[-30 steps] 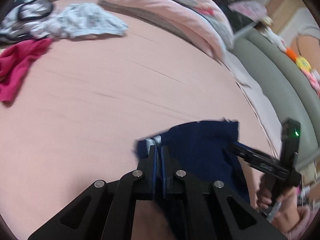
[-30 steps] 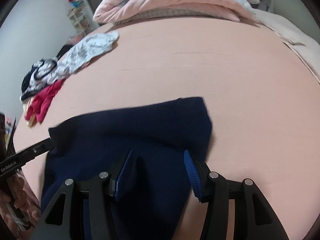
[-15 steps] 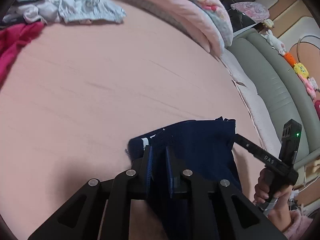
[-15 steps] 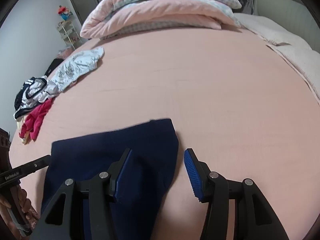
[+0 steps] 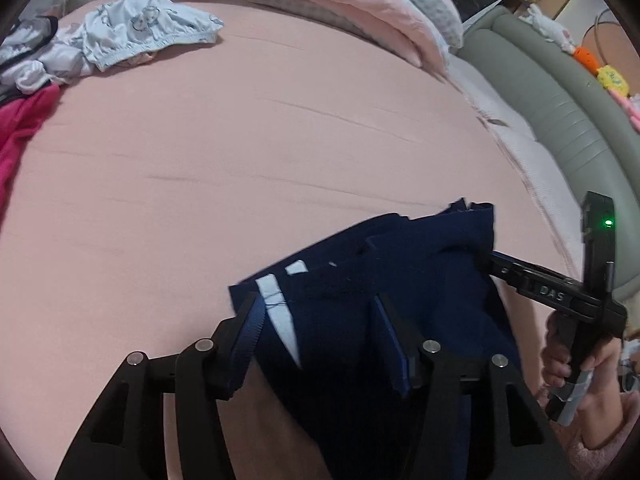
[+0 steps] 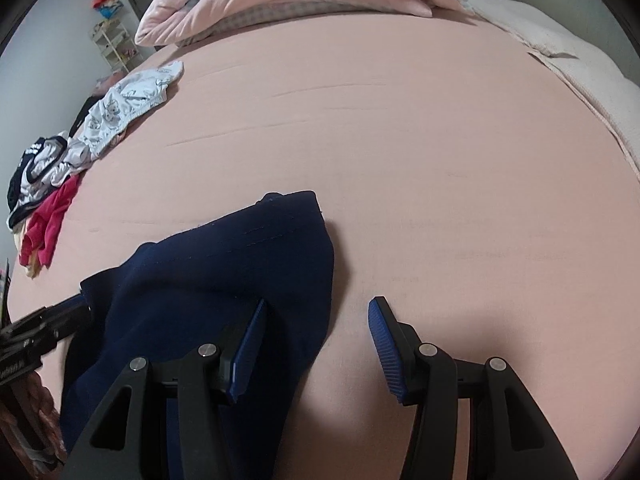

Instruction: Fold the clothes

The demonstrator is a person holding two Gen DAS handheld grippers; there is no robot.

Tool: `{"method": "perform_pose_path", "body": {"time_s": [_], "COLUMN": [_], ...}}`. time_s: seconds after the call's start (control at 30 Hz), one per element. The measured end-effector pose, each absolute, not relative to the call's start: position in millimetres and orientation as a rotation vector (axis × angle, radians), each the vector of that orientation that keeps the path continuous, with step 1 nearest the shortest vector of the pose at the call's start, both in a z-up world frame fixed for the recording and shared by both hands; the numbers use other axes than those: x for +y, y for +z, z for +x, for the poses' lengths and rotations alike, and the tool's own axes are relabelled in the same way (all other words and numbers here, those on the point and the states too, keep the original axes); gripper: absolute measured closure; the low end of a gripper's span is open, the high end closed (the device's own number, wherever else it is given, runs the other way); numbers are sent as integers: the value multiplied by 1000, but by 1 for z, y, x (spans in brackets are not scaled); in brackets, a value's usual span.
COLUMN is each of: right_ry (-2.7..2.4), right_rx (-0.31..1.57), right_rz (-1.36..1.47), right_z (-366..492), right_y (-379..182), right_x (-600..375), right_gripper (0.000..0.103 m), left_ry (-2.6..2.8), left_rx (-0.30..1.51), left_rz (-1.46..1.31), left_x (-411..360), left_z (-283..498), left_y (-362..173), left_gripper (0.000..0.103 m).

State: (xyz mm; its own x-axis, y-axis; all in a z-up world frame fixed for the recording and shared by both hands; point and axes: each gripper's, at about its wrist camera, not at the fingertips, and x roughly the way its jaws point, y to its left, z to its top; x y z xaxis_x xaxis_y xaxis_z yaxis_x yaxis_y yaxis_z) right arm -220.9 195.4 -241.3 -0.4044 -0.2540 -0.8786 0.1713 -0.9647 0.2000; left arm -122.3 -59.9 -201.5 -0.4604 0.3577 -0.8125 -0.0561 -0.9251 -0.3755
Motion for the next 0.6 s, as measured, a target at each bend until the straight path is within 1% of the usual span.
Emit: {"method": "perform_pose_path", "body": {"time_s": [0.07, 0.1, 0.13, 0.2, 0.23, 0.33, 0.37, 0.4, 0.43, 0.5, 0.6], "right_ry": [-2435, -2434, -2434, -2430, -2427, -2416, -2415, -2415, -2414, -2421, -2427], "right_rx": [-119, -122, -125, -131, -133, -139, -129, -118, -106, -107, -87], "right_rz": [1536, 1530, 1524, 1519, 1521, 1526, 1526, 1527, 1527, 1523, 1519], "right_z": [-220, -219, -218, -217, -217, -217, -217, -216, -215, -213, -214], "right_y": [-239, -238, -237, -235, -236, -237, -238, -240, -242, -242, -242], "right_x": [196, 197, 197, 198, 198, 197, 196, 195, 194, 195, 195], "right_gripper": [51, 51, 51, 51, 51, 51, 51, 51, 51, 49, 48], "left_ry": [2453, 2457, 2461, 2460, 2445, 2387, 2393, 2409, 2455, 2507, 2554], "left_rx": [-409, -383, -368, -415, -469, -675, -701, -707, -656, -622, -635], "left_rz": [-1460, -1455, -1450, -1447, -1440, -1387, -1345, -1312, -1309, -1326, -1368], "left_x": [-57, -54, -52, -53, -56, -72, -75, -77, -76, -81, -98], "left_z": [-122, -121, -121, -122, -123, -120, -117, -114, -113, -112, -105], "left_y": [-201, -200, -200, -202, -204, -201, -193, -186, -179, -176, -181], "left_gripper": [52, 70, 90, 93, 97, 98, 98, 99, 99, 100, 100]}}
